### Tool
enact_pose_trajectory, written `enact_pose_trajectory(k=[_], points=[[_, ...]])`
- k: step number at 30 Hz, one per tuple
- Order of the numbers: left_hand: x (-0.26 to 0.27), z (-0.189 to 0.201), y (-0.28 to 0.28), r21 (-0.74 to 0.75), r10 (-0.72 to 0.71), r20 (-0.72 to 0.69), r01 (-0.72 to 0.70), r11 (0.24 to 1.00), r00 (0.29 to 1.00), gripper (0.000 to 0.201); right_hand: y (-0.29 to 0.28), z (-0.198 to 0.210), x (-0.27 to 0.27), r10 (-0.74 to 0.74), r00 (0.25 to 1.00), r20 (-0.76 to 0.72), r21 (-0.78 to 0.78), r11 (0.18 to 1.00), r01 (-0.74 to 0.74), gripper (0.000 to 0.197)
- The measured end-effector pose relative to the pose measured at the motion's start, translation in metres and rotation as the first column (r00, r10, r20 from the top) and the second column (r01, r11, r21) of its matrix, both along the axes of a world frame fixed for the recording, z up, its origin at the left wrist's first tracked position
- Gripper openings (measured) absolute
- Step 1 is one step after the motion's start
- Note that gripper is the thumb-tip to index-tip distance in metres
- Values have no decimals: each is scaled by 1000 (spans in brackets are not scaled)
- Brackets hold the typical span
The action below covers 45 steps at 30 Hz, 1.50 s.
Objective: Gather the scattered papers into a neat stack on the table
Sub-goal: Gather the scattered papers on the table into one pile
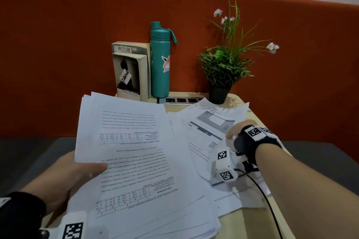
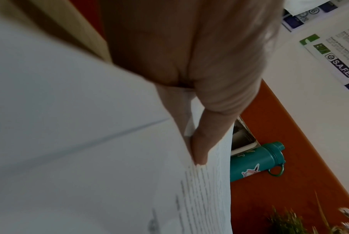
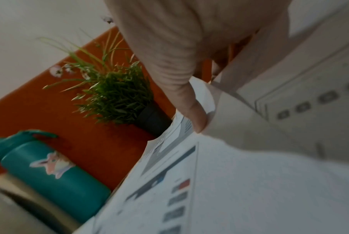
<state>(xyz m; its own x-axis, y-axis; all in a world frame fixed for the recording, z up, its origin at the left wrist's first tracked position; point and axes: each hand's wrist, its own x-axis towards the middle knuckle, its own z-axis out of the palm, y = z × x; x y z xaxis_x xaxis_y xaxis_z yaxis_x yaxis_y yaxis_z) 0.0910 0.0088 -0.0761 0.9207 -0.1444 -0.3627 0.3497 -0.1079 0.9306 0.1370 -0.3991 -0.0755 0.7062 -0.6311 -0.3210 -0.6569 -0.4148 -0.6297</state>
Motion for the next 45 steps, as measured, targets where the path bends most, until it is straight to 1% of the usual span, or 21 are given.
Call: enact_pose_trajectory(k=[1, 3, 4, 5, 6, 9, 12, 14, 16, 18, 21, 23, 24, 26, 27, 29, 31, 34, 37, 42, 45], points=[[0, 0, -1, 9, 8, 4, -8, 1000, 1000, 40, 2, -2, 3, 2, 999, -42, -130, 991, -7, 69], [0, 0, -1, 22, 24, 8, -24, 999, 1000, 32, 10, 0, 2, -63, 990, -124, -409, 913, 7, 53], [-1, 1, -2, 26, 27, 10, -28, 999, 1000, 31, 14, 2, 1, -86, 984, -158, -508, 861, -6, 43], [-1, 0, -2, 28, 31, 12, -31, 999, 999, 31, 18, 3, 2, -87, 985, -150, -532, 847, -7, 37], [-1, 1, -3, 20, 27, 11, -27, 999, 1000, 32, 19, 3, 3, -87, 987, -137, -518, 855, 4, 35], [-2, 2, -3, -28, 31, 26, -30, 999, 999, 35, 16, 2, 4, 27, 1000, -14, -218, 976, -29, 46], [-2, 3, -5, -96, 34, 54, -29, 995, 998, 35, 19, 3, -5, 177, 984, 22, 41, 983, -178, 44], [-2, 1, -5, -120, 38, 69, -30, 992, 997, 34, 19, 10, -10, 190, 976, 103, 21, 981, -193, 46], [0, -2, -4, -142, 53, 71, -43, 989, 996, 37, 15, 22, -15, 163, 942, 293, -17, 986, -166, 50], [1, -5, -1, -168, 74, 65, -62, 984, 995, 39, 13, 40, -28, 116, 859, 498, 6, 991, -137, 41], [0, -5, 0, -168, 70, 47, -61, 984, 996, 37, 24, 79, -63, 120, 771, 625, -43, 992, -120, 32], [-2, -1, -1, -148, 64, 43, -57, 987, 997, 35, 18, 102, -73, 133, 665, 735, -15, 983, -180, 29], [-3, 0, -2, -135, 68, 42, -62, 989, 997, 35, 7, 107, -71, 107, 633, 766, 22, 981, -193, 36], [-4, 3, -5, -122, 74, 47, -68, 990, 996, 36, -18, 113, -62, 0, 586, 811, 80, 991, -110, 94], [-5, 4, -6, -117, 81, 48, -75, 990, 996, 36, -24, 113, -60, -45, 584, 810, 177, 969, -171, 91], [-5, 4, -7, -104, 94, 45, -89, 991, 995, 37, -6, 118, -68, -1, 669, 743, 294, 899, -325, 24], [-5, 4, -7, -93, 95, 36, -92, 991, 995, 39, 17, 110, -78, 113, 758, 643, 242, 908, -341, 28], [-5, 5, -8, -74, 88, 20, -87, 993, 996, 41, 50, 81, -80, 257, 804, 535, 182, 895, -408, 29], [-5, 8, -10, -60, 91, -7, -91, 994, 996, 40, 81, 51, -72, 328, 858, 396, 146, 900, -412, 28], [-3, 12, -13, -131, 115, -35, -119, 984, 993, 41, 129, 27, -62, 405, 877, 259, 54, 901, -431, 32], [-3, 7, -15, -40, 45, 25, -44, 998, 999, 47, 147, 25, -59, 471, 857, 211, 56, 869, -491, 32]])
